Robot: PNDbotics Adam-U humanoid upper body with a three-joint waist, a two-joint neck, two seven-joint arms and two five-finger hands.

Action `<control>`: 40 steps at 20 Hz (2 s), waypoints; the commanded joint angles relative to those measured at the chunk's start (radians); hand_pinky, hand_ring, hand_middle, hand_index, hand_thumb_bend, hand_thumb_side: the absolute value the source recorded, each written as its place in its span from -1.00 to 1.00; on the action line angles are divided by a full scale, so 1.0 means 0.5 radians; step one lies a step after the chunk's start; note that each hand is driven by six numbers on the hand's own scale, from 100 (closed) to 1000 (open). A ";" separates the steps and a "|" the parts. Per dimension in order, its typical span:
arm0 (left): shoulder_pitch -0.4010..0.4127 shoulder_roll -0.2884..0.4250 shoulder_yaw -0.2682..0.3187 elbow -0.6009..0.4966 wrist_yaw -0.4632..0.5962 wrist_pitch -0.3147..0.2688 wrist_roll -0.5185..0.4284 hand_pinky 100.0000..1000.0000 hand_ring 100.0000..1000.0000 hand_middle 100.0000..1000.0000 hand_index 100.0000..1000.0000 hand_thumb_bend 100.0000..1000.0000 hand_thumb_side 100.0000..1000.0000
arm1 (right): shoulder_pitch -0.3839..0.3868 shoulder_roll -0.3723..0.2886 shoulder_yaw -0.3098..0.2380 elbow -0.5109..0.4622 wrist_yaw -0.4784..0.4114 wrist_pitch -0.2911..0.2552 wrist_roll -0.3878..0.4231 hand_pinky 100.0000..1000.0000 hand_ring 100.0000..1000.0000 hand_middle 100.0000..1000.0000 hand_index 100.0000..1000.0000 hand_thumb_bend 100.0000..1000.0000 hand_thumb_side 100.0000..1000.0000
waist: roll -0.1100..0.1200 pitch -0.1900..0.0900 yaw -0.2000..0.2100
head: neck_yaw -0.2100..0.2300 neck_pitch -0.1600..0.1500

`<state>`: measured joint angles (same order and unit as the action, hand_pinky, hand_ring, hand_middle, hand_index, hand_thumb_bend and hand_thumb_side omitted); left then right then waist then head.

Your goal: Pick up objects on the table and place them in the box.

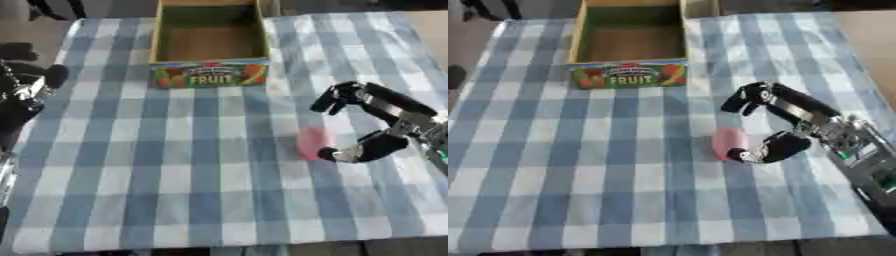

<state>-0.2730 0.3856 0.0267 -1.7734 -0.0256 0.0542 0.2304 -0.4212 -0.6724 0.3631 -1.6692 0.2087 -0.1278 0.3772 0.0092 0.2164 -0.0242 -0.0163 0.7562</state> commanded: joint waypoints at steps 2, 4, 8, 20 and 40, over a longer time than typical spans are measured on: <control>-0.033 0.015 -0.001 -0.019 0.010 -0.003 -0.008 0.08 0.06 0.10 0.35 0.78 -0.12 | -0.020 -0.007 0.013 0.053 0.074 -0.019 0.069 0.31 0.43 0.27 0.45 -0.12 -1.00 | -0.003 -0.024 0.006 | -0.004 0.015; -0.034 0.015 -0.002 -0.019 0.010 -0.004 -0.010 0.08 0.06 0.10 0.35 0.78 -0.12 | -0.023 0.009 0.021 0.088 0.113 -0.028 0.079 0.31 0.43 0.25 0.44 -0.13 -1.00 | -0.003 -0.024 0.007 | -0.004 0.014; -0.034 0.015 -0.002 -0.018 0.012 -0.003 -0.012 0.08 0.06 0.10 0.36 0.77 -0.12 | -0.028 0.034 0.028 0.144 0.190 -0.044 0.057 0.30 0.41 0.18 0.39 -0.19 -1.00 | -0.004 -0.025 0.007 | -0.005 0.013; -0.036 0.015 -0.006 -0.017 0.019 0.001 -0.010 0.08 0.07 0.10 0.36 0.70 -0.11 | -0.037 0.050 -0.001 0.204 0.345 -0.009 -0.329 0.08 0.06 -0.36 -0.19 -1.00 -1.00 | -0.004 -0.029 0.016 | -0.004 0.013; -0.044 0.003 -0.035 -0.027 0.032 0.005 -0.028 0.08 0.07 0.11 0.36 0.66 -0.11 | -0.436 0.052 -0.111 0.093 0.281 0.148 -0.667 -0.03 -0.08 -0.54 -0.38 -1.00 -1.00 | -0.009 -0.045 0.060 | -0.015 0.026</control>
<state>-0.2791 0.3773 0.0082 -1.7735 -0.0128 0.0579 0.2205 -0.6185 -0.6353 0.3254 -1.6198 0.3587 -0.0609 0.0477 0.0042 0.2127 0.0058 -0.0208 0.7642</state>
